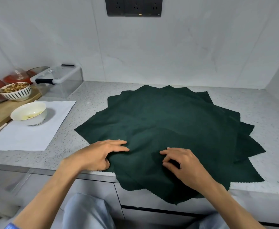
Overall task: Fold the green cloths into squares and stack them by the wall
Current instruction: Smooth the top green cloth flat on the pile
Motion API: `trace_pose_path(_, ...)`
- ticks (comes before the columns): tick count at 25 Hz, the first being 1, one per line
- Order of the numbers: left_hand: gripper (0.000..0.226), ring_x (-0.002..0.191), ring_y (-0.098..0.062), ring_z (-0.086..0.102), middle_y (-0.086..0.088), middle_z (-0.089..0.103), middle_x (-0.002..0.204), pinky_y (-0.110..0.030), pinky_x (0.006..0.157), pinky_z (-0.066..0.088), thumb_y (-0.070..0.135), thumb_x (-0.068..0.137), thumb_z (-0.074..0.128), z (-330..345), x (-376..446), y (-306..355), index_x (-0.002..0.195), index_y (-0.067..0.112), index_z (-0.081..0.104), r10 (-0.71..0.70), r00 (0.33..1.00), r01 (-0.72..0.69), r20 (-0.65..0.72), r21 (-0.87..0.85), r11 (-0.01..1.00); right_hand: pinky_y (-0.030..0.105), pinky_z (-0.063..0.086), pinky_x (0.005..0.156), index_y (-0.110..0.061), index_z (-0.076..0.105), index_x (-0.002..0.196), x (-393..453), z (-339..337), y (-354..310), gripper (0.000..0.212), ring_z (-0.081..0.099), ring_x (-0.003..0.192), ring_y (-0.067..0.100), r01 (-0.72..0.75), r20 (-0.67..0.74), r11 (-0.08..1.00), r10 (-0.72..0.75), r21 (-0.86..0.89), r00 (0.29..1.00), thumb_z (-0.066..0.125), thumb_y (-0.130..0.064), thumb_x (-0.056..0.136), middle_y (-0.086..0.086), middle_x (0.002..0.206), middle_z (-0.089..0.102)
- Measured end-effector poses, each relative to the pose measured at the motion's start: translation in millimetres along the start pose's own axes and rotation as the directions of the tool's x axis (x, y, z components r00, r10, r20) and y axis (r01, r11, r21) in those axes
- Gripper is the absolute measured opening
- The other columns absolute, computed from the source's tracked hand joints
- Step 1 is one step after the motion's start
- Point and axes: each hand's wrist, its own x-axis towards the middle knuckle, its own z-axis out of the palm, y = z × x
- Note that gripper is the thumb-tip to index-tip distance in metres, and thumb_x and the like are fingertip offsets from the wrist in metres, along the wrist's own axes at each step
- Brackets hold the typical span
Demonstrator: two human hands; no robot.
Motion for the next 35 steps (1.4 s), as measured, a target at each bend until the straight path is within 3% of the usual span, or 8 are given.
trace_pose_path(9,0.03,0.069,-0.018,0.064,0.011,0.073,0.079,-0.033,0.073,0.053,0.039,0.083,0.047,0.2,5.4,15.8,0.105,0.041,0.068,-0.078,0.906,0.043,-0.416,-0.092,0.995,0.042,0.053,0.077,-0.021,0.066,0.105,-1.7,23.4,-94.1,0.05,0.067,0.088,0.021,-0.069,-0.081,0.958,0.048,-0.277,0.996,0.051,-0.062,0.079,-0.004,0.107,0.072)
trace_pose_path(13,0.036,0.074,-0.026,0.065,0.006,0.072,0.076,-0.036,0.066,0.052,0.047,0.086,0.039,6.1,14.3,40.9,0.094,0.029,0.069,0.029,0.872,0.012,-0.49,0.08,0.997,0.039,0.05,0.065,-0.012,0.063,0.1,10.8,45.6,-112.5,0.035,0.064,0.065,0.026,-0.142,-0.104,0.897,0.107,-0.419,0.989,0.044,-0.025,0.073,0.002,0.08,0.069)
trace_pose_path(19,0.036,0.095,-0.017,0.062,0.015,0.067,0.096,-0.036,0.075,0.053,0.014,0.072,0.049,13.6,2.9,19.9,0.097,0.031,0.07,-0.042,0.953,0.081,-0.3,0.119,0.99,0.034,0.037,0.06,-0.019,0.058,0.063,-21.0,-40.8,-45.8,0.036,0.056,0.047,0.027,-0.272,-0.138,0.774,0.236,-0.572,0.962,0.07,0.0,0.035,0.0,0.049,0.057)
trace_pose_path(24,0.025,0.064,-0.009,0.059,0.001,0.063,0.068,-0.032,0.061,0.051,0.0,0.066,0.045,-33.2,-19.4,31.5,0.077,0.013,0.063,0.006,0.996,0.007,0.092,-0.147,0.989,0.03,0.044,0.058,-0.024,0.056,0.052,-34.1,-138.4,1.2,0.02,0.055,0.063,0.021,-0.486,0.196,0.819,0.553,-0.304,0.81,0.044,-0.009,0.055,-0.006,0.055,0.054)
trace_pose_path(28,0.039,0.088,-0.019,0.067,0.006,0.072,0.086,-0.037,0.08,0.055,0.009,0.061,0.046,-57.4,27.9,30.4,0.088,0.026,0.068,-0.121,0.982,0.118,-0.145,-0.029,0.993,0.026,0.049,0.059,-0.006,0.066,0.058,-6.4,-161.7,40.3,0.028,0.06,0.057,0.016,-0.685,0.176,0.722,0.69,-0.098,0.702,0.049,0.002,0.079,-0.001,0.055,0.064)
trace_pose_path(30,0.051,0.108,-0.027,0.06,0.001,0.066,0.117,-0.04,0.1,0.044,0.011,0.071,0.055,-56.5,58.4,42.7,0.117,0.031,0.063,-0.169,0.91,0.27,-0.377,0.234,0.934,0.032,0.051,0.07,-0.013,0.069,0.078,12.3,-147.9,50.9,0.019,0.065,0.077,0.026,-0.72,-0.002,0.63,0.752,-0.29,0.659,0.052,-0.008,0.081,0.007,0.076,0.068)
trace_pose_path(32,0.049,0.116,-0.029,0.055,-0.001,0.058,0.132,-0.04,0.103,0.04,0.027,0.082,0.055,-37.1,72.7,60.0,0.131,0.023,0.054,-0.06,0.887,0.226,-0.458,0.316,0.922,0.04,0.046,0.082,-0.015,0.063,0.109,14.2,-116.3,52.5,0.029,0.062,0.098,0.033,-0.604,-0.202,0.619,0.595,-0.501,0.778,0.056,-0.019,0.081,0.01,0.105,0.066)
trace_pose_path(35,0.06,0.137,-0.025,0.043,0.002,0.044,0.151,-0.038,0.113,0.033,0.054,0.096,0.03,16.1,65.1,81.8,0.145,0.024,0.045,-0.02,0.96,0.067,-0.278,0.158,0.985,0.049,0.04,0.102,-0.018,0.061,0.126,-0.5,-57.7,29.2,0.046,0.056,0.123,0.03,-0.342,-0.161,0.796,0.303,-0.499,0.939,0.049,-0.039,0.087,0.003,0.133,0.062)
